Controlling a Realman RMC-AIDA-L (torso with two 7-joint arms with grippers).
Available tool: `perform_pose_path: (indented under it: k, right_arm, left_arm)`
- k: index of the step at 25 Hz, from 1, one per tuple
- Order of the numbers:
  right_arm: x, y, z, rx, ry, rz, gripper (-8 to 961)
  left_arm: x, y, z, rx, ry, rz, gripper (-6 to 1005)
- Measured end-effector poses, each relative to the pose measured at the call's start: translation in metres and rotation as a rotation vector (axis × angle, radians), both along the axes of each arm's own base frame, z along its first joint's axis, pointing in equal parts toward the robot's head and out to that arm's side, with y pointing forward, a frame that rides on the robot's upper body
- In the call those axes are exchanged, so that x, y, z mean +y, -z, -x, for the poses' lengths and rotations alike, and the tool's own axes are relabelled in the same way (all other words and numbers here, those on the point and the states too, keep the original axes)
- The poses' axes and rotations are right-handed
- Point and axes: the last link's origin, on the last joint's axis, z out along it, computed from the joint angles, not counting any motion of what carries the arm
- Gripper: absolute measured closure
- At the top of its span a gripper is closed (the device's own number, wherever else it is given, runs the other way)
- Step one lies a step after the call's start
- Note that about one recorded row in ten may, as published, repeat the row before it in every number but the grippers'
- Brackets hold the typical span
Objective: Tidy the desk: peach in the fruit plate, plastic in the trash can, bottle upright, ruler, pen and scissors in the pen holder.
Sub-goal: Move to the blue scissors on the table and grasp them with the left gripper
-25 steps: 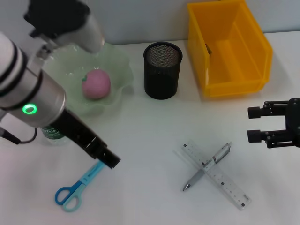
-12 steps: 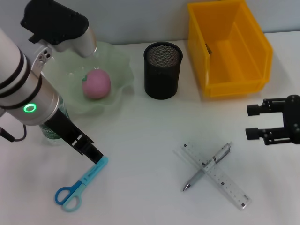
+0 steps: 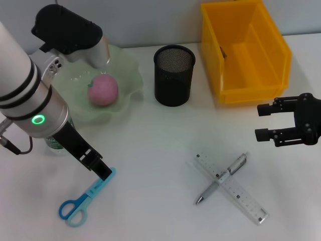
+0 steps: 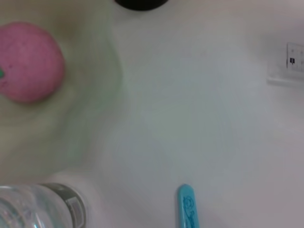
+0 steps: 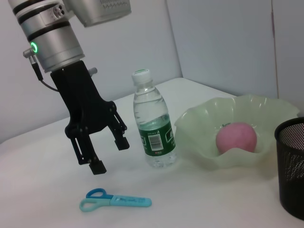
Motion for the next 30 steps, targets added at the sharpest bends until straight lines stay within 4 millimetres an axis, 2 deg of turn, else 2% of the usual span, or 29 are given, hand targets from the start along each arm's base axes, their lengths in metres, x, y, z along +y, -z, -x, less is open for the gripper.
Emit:
perform_pose_path:
  k: [9, 19, 30]
  right_arm:
    - [-0.001, 0.002, -0.001, 0.003, 0.007, -0.005, 229]
    - [-0.002, 0.004, -0.002, 0.008, 0.012, -0.007, 229]
    - [-0.004, 0.005, -0.004, 0.006, 0.019, -0.004, 229]
  left_arm:
    - [0.001, 0.016, 0.001, 0.041, 0.038, 0.052, 153]
    - [0.005, 0.02, 0.001, 0.048, 0.047, 0.058, 152]
    - [-0.002, 0.028, 0.012, 0.08, 0.023, 0.089, 153]
